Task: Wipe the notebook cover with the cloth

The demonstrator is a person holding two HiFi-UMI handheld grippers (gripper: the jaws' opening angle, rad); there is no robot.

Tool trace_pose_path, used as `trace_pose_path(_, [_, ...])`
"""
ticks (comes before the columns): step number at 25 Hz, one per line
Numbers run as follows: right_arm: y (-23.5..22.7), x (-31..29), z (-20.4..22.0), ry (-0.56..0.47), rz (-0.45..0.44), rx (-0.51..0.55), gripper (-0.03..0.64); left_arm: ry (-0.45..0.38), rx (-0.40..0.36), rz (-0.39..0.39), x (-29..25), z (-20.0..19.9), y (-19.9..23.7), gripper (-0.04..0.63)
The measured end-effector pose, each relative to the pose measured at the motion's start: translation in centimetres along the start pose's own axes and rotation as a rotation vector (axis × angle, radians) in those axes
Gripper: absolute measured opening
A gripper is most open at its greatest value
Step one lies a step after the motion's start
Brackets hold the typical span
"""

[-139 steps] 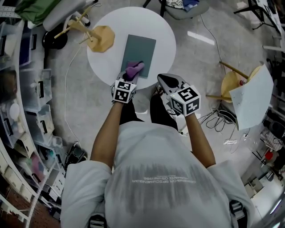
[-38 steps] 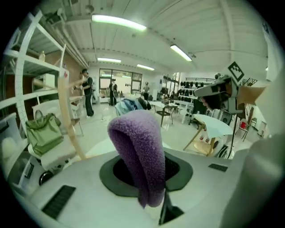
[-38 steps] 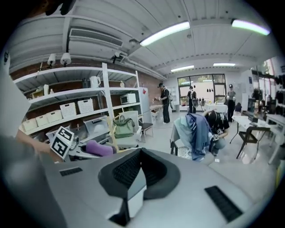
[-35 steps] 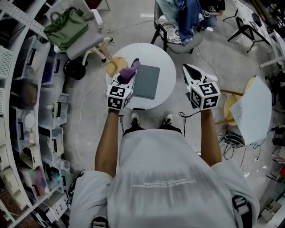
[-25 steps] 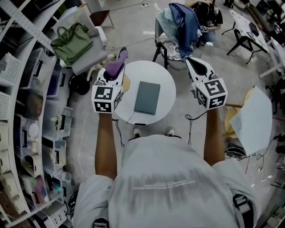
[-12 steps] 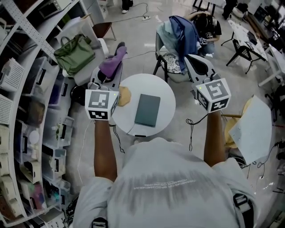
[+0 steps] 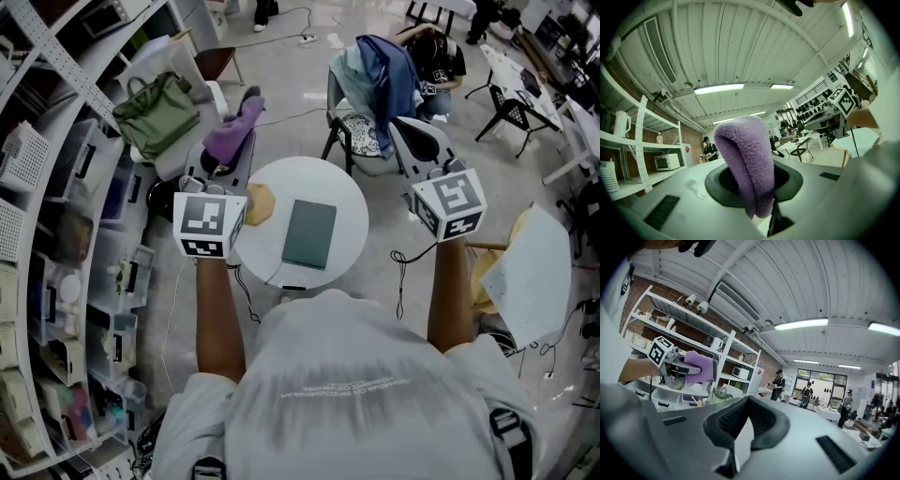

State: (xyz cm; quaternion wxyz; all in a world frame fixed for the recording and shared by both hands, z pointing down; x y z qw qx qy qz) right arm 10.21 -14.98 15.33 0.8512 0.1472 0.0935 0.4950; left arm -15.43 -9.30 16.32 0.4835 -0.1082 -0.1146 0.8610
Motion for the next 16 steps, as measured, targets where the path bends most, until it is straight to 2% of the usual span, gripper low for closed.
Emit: trace_pose_path(16, [0.9, 0.7, 0.3, 0.004, -0.005, -0.012, 0.000, 0.014, 0.019, 0.024, 0.6, 1.0, -1.1, 0.080])
Point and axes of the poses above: the fingertips, and each gripper's own axes: x backward along the fingers, y to its left, z out of its underside, the point moved 4 cm from there along x, backward along the fingers, and after that the axes turned 15 degrees about z, right-handed, at the moved point
